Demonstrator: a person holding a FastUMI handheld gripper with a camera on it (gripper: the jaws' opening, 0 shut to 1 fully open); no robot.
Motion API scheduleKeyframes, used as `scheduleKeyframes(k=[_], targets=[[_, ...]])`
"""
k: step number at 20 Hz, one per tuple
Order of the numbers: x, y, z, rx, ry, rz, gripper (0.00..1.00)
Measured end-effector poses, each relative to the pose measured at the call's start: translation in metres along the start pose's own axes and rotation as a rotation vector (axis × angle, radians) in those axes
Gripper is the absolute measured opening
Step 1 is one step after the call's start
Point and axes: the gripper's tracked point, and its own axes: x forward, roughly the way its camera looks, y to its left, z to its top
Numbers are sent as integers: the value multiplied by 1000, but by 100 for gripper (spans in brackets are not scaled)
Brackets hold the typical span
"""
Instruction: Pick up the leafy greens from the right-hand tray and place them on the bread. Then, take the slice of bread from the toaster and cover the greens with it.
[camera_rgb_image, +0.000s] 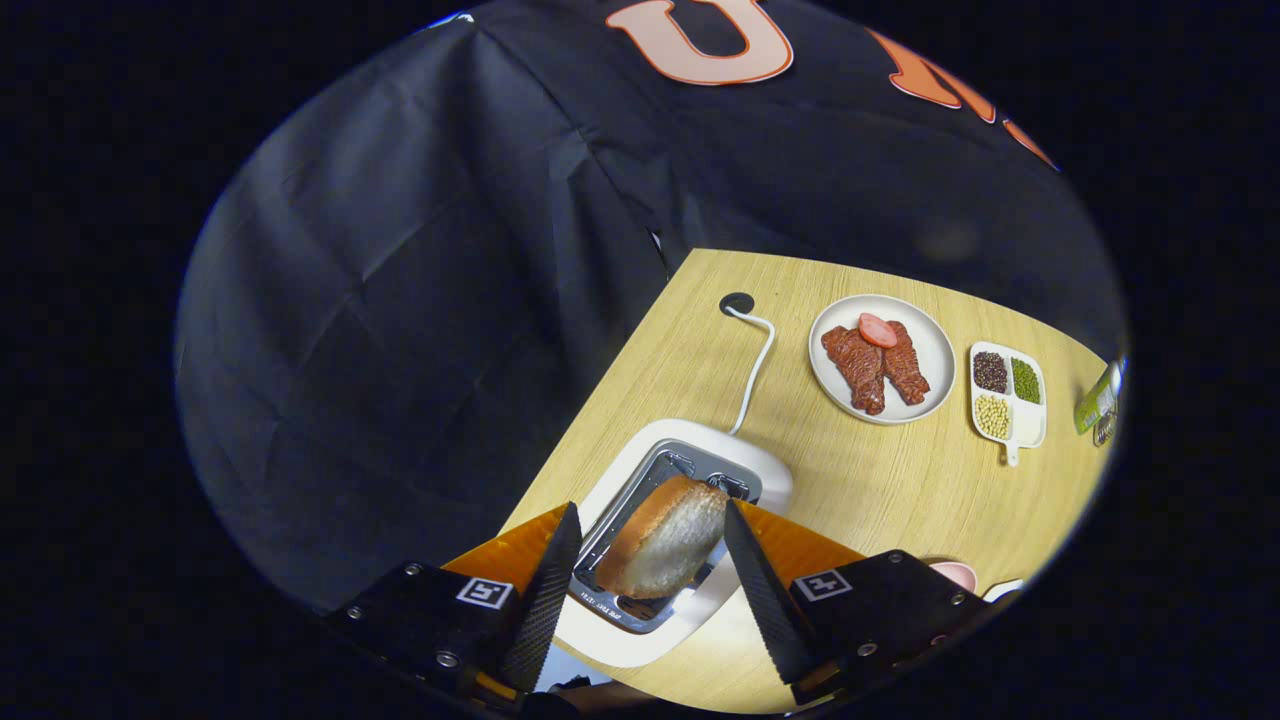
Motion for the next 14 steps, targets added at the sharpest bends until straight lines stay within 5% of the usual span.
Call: scheduleKeyframes(k=[7,14], targets=[[18,-4,-19,-37,86,-100,70],[15,-19,-22,-1,84,-102,23]])
